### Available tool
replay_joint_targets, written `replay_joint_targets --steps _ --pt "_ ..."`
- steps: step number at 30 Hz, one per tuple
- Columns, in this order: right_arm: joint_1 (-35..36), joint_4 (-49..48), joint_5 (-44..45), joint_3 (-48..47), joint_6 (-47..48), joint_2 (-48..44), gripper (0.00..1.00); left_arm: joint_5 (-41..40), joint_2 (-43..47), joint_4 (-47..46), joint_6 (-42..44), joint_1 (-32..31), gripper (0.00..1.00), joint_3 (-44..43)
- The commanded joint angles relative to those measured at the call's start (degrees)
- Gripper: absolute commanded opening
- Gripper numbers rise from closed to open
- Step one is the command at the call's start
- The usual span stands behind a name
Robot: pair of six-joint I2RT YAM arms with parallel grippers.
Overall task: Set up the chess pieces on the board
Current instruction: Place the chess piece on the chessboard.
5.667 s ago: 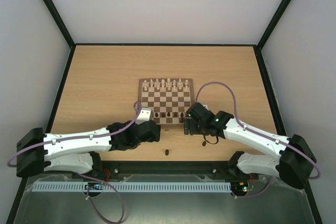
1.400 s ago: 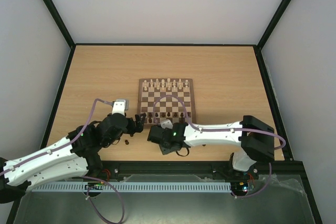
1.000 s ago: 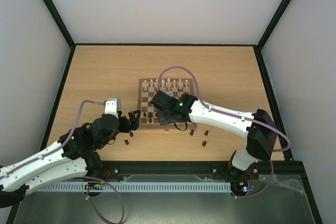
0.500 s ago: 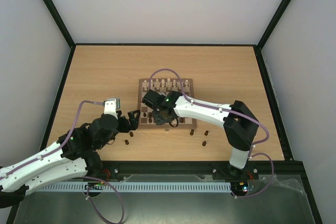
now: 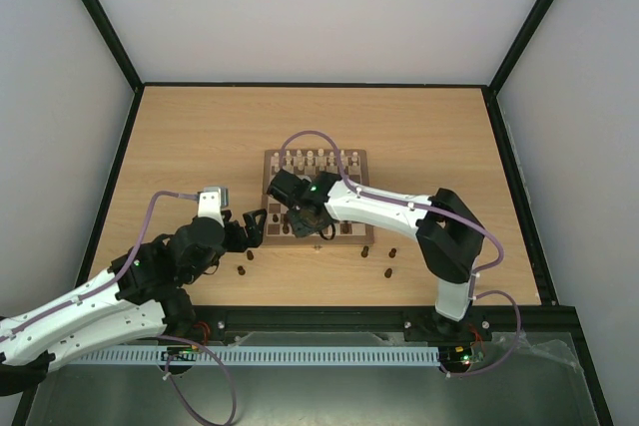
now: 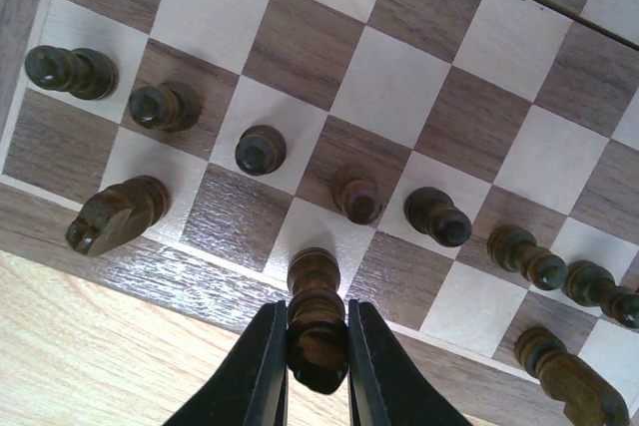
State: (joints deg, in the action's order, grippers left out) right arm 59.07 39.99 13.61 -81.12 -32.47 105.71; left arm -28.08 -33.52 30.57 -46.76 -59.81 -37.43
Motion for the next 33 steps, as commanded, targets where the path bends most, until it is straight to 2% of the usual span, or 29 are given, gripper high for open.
replay_joint_targets --steps 1,29,33 --pt "-0.8 2.8 0.6 -1.3 0.9 1.4 0.11 -0.5 0.2 0.0 0.1 0.2 0.99 0.8" --pt "-1.7 0.9 -3.7 -0.6 2.3 2.6 0.12 -0.6 -0.2 -0.2 0.4 0.2 0.99 0.8" --pt "-1.7 1.1 -3.6 -0.5 2.2 2.7 0.18 -0.6 -0.2 -0.2 0.4 0.2 0.99 0.8"
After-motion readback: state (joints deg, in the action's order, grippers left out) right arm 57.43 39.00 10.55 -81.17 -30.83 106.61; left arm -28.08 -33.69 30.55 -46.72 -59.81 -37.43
